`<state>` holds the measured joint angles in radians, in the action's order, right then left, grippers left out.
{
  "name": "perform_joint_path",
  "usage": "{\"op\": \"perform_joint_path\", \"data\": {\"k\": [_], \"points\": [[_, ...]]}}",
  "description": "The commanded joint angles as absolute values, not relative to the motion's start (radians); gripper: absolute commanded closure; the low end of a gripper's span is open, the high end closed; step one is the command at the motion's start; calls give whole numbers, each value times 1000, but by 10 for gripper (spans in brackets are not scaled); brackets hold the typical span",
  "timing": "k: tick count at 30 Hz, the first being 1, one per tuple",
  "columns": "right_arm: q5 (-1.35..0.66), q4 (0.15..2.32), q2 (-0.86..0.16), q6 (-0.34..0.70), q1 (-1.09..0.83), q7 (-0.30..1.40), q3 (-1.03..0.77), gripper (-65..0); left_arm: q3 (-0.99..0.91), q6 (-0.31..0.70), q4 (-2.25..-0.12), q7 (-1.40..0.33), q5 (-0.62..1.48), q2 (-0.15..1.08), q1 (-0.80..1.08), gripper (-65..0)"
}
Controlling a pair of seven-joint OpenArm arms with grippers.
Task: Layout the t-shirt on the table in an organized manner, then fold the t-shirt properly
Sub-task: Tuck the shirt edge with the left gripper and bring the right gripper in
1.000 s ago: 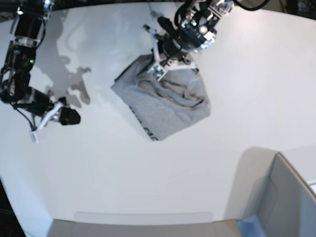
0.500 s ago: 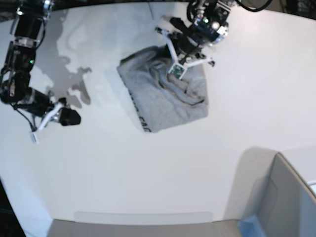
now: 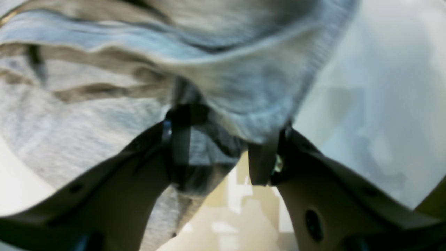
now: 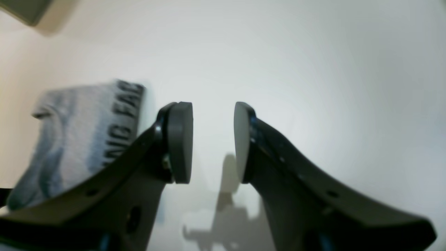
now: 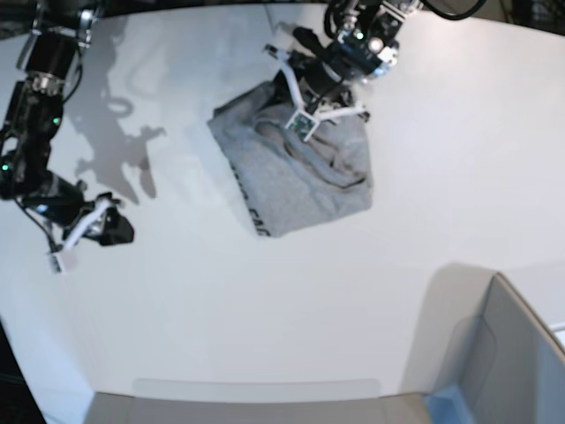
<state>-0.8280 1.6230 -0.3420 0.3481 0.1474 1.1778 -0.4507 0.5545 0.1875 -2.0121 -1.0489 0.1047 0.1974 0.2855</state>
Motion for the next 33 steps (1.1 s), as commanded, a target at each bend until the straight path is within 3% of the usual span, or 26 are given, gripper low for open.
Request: {"op": "perform_joint_path", "data": {"k": [1,6,15,25,33], "points": [[-812,1632,-344,357,154,1156,-453,-193,553,189,-2032,-1035,105,194,286,-281],[-763,1638,-311,357,133,1156,-453,-193,553,189,-2034,-1027,105,194,285,-281],[-763,1713,-312,357,136,1158,-452,-193,559,189,-2034,-722,101,194,292,-281],[-763,1713,-312,357,134,1158,-447,-193,552,189,-2034,-704,99,199,285,-281],[-760,1745,-309,357,145,1156,-317,-193,558,189,-2034,-710,104,196,214,-281]]}}
